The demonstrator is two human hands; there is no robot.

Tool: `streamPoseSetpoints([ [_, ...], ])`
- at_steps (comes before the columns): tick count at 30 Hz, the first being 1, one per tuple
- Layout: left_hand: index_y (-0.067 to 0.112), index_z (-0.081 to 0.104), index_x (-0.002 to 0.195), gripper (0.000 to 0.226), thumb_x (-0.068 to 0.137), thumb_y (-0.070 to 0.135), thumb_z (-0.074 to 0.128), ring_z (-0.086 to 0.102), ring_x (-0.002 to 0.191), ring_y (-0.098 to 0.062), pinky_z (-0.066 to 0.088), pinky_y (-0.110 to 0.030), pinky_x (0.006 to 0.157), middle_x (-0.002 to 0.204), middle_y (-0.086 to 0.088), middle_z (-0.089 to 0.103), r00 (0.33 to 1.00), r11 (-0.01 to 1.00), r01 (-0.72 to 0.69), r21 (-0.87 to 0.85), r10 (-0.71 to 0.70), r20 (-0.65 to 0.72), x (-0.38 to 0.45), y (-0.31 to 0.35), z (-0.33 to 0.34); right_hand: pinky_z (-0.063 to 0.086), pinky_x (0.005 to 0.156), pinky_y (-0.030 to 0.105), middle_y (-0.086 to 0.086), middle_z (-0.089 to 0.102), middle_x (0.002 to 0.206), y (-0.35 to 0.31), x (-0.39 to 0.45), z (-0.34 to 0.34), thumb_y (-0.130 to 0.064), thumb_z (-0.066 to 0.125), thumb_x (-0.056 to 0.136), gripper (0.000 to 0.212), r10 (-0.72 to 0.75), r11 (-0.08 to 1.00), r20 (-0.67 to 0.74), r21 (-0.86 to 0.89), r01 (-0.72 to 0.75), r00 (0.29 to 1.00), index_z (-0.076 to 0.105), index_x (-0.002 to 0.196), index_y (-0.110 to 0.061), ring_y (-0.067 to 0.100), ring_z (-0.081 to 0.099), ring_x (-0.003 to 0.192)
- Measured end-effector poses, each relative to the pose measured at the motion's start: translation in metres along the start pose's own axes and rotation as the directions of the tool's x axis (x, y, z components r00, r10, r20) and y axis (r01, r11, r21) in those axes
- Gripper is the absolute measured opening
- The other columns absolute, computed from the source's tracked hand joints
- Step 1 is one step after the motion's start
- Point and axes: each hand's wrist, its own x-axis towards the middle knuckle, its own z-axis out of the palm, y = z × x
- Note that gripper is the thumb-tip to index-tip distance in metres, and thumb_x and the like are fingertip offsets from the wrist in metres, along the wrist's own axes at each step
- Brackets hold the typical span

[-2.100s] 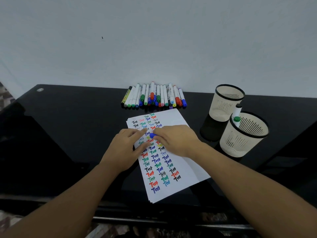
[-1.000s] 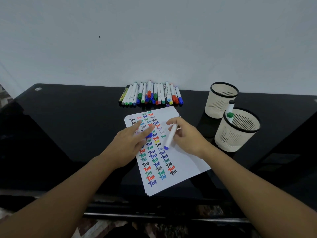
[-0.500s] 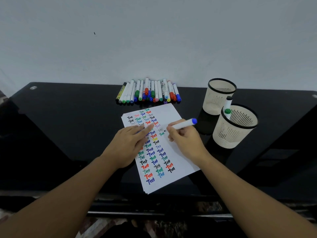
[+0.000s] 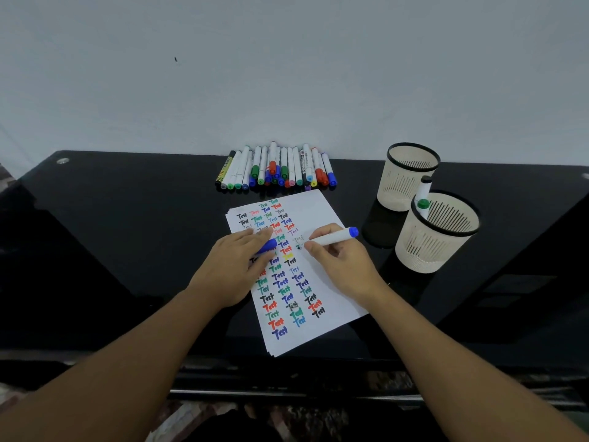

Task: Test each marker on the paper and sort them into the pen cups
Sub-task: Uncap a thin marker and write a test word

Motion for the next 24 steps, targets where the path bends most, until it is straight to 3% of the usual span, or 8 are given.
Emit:
streamPoseSetpoints([
  [4,0.029,0.034,0.158,0.058,0.105,0.054,0.037,0.033,0.148,-0.012,0.026,-0.038,0.123,0.156,0.009,0.044,1.0,1.0,-0.006,0.001,0.006,-0.01,0.0015,-0.0006,-0.0001,0.055,0.091,0.052,0.006,0.068,0.101,-0.0005,0.0021,-0.0086,-0.034,0.07,0.099,0.008,-0.003,1.0,0.043,-0.01,0.003,0.999,0.067,0.105,-0.031,0.027,0.064,0.096],
  [9,0.029,0.035,0.157,0.058,0.104,0.054,0.038,0.034,0.148,-0.013,0.028,-0.041,0.122,0.156,0.009,0.044,1.0,1.0,-0.016,-0.011,0.015,-0.009,0.0002,-0.0002,-0.0006,0.056,0.094,0.051,-0.002,0.07,0.099,0.0026,-0.0021,-0.0041,-0.035,0.069,0.099,0.007,0.028,0.999,-0.006,0.015,-0.028,1.0,0.068,0.104,-0.03,0.021,0.067,0.096],
  [24,0.028,0.037,0.156,0.057,0.104,0.052,0.04,0.035,0.147,-0.013,0.028,-0.04,0.122,0.156,0.008,0.045,1.0,1.0,-0.014,-0.023,0.013,-0.028,0.0001,0.0007,0.0004,0.055,0.089,0.049,-0.004,0.068,0.098,0.0014,-0.0023,-0.0013,-0.035,0.061,0.104,0.007,0.003,0.993,0.057,-0.117,0.003,0.998,0.065,0.107,-0.03,0.018,0.064,0.09],
])
